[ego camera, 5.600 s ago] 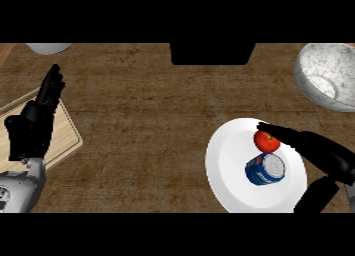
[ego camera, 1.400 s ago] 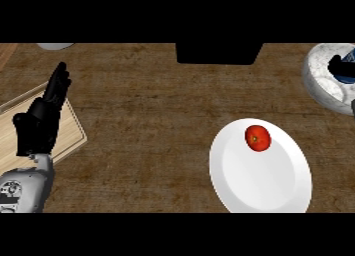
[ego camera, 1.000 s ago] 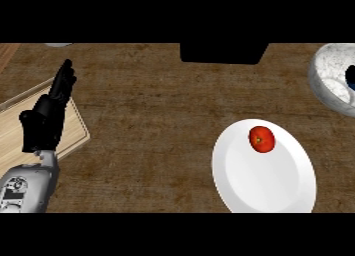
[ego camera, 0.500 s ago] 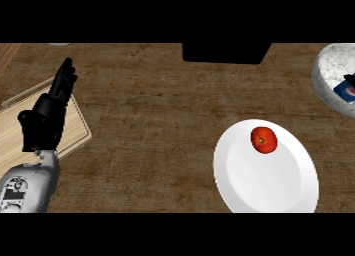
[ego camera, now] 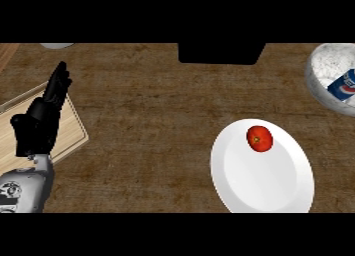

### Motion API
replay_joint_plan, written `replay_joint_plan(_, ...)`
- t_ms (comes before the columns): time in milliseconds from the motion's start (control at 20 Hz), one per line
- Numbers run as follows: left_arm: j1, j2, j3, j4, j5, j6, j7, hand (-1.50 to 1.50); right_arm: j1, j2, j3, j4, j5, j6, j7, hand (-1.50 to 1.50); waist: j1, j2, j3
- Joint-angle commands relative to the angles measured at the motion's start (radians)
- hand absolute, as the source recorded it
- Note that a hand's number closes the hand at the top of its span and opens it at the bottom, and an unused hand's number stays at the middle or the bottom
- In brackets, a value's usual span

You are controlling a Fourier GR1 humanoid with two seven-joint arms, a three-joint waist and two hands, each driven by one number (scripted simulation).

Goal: Pick the can from the plate and place it in the bowl

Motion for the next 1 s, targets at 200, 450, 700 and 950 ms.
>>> replay_joint_plan(200,-0.004,0.020,0.051,0.045,0.021,-0.014,-0.021,0.00,0.108,-0.041,-0.092,-0.035,-0.158,0.205,-0.123,-1.50,-0.035,-0.013,-0.003)
replay_joint_plan(450,0.024,0.010,0.030,-0.006,-0.002,-0.013,0.016,0.00,0.262,0.019,-0.082,-0.129,-0.225,0.322,-0.213,-1.50,-0.043,-0.018,-0.004)
replay_joint_plan(700,0.055,0.008,0.054,0.013,0.002,-0.007,-0.030,0.00,0.357,0.108,-0.022,-0.352,-0.266,0.391,-0.132,-1.50,-0.055,-0.024,-0.007)
replay_joint_plan(950,0.068,-0.012,0.042,0.037,-0.034,0.010,-0.076,0.00,0.538,0.143,-0.014,-0.568,-0.336,0.410,-0.089,-1.50,-0.051,-0.020,-0.006)
